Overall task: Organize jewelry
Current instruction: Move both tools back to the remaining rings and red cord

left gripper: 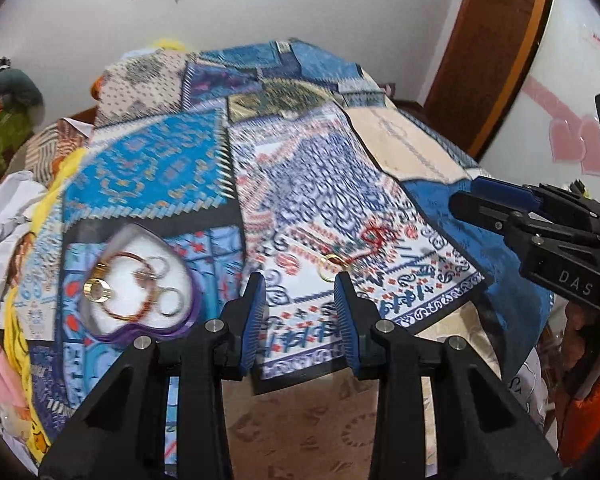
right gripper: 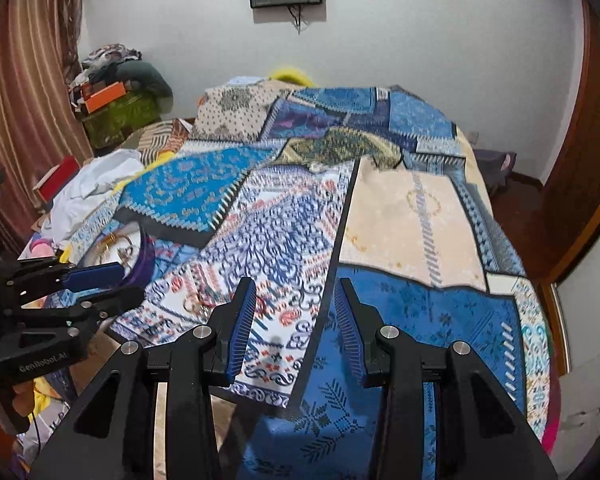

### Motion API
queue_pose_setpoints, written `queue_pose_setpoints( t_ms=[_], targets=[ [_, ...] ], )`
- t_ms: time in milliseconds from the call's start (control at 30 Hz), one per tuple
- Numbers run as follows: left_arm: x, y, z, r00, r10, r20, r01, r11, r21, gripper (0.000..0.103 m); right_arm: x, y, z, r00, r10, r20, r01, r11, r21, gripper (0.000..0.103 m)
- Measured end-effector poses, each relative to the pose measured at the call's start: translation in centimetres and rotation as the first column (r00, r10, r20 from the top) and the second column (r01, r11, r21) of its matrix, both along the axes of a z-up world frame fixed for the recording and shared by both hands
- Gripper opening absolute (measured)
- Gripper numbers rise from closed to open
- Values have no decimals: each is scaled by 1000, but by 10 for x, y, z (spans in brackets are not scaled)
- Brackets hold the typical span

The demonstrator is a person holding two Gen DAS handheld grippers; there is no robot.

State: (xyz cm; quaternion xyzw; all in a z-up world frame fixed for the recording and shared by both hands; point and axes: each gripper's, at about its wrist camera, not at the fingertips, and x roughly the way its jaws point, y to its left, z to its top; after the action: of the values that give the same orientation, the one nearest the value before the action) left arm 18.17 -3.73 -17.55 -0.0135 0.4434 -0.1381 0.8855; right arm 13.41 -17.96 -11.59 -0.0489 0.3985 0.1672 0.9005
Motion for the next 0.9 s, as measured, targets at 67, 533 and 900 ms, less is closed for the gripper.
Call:
queue_pose_setpoints(
  t_ms=[67, 533, 900],
  targets=[
    [4, -6, -6, 1000, -14, -13, 14, 1000, 1, 34, 1, -2, -5, 1000, -1, -12, 1, 1000, 2, 37],
    [29, -21, -23, 999, -37, -34, 37, 999, -7, 34, 11, -9, -23, 998, 14, -65, -13, 1000, 12, 37],
    [26, -11, -23, 999, -45, -19, 44, 997, -61, 10, 11, 3, -29, 994, 57, -90, -56, 998, 14, 37]
  ],
)
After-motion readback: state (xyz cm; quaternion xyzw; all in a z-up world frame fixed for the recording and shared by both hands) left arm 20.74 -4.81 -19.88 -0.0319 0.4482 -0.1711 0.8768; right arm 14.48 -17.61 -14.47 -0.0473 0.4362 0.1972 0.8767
